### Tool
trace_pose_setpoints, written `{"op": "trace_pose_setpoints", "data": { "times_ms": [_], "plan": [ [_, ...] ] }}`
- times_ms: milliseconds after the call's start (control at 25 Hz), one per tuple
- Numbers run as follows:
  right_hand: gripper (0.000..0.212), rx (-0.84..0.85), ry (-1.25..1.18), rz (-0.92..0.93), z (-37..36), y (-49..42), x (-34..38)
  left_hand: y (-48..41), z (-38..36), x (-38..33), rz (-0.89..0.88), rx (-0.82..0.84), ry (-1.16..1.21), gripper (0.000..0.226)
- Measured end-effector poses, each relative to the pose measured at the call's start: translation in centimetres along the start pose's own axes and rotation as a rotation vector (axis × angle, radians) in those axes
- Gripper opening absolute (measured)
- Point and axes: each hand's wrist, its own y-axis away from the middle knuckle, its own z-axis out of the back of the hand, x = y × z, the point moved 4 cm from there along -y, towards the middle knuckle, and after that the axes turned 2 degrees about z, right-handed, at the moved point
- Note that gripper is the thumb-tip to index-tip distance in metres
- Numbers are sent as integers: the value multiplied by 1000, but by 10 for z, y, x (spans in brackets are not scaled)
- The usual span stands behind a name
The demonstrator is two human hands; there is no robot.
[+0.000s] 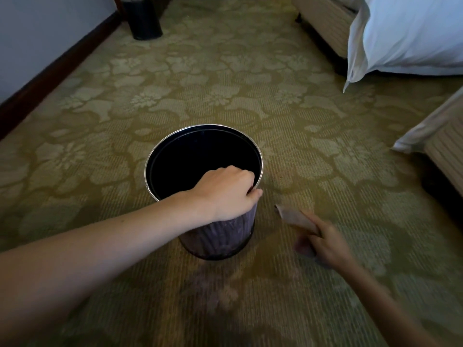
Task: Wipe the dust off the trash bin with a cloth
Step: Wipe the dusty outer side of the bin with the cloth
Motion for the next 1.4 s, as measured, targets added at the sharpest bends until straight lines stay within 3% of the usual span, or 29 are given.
{"op": "trace_pose_setpoints", "data": {
  "times_ms": [120, 200, 280, 360, 440, 520, 680, 800, 880, 1000, 1040, 1120, 1280, 1400],
  "plan": [
    [29, 10, -38, -78, -4, 23, -7, -8, -5, -1, -14, 22, -18, 39],
    [29, -35, -128, -131, -4, 36, 0, -8, -10, 3, -11, 15, 23, 38],
    [27, -46, -326, -138, 0, 45, 9, -11, -6, 11, 17, -36, 74, 36],
    [11, -35, -597, -201, 6, 48, 15, -17, 12, 25, 105, -104, 137, 38],
    [35, -63, -724, -281, 15, 50, 8, -18, 38, 47, 218, -189, 249, 42],
    [50, -150, -620, -261, 28, 48, -1, -13, 59, 74, 291, -278, 454, 50],
    [11, -279, -375, -225, 61, 33, -4, 5, 63, 94, 431, -409, 738, 35],
    [10, -296, -685, -160, 80, 23, 11, 6, 33, 74, 410, -434, 971, 30],
    [18, -286, -876, -170, 83, 20, 20, 6, 12, 61, 376, -467, 1000, 30],
    [41, -292, -929, -194, 73, 19, 23, 6, -5, 71, 357, -535, 980, 32],
    [38, -290, -935, -189, 67, 19, 26, 7, -5, 75, 361, -559, 986, 32],
    [9, -273, -910, -162, 53, 17, 37, 13, -8, 86, 426, -585, 976, 32],
    [18, -258, -849, -59, 36, 8, 63, 40, -28, 108, 607, -554, 1035, 37],
    [20, -232, -802, -24, 28, 0, 79, 62, -52, 152, 618, -470, 1083, 40]
  ]
}}
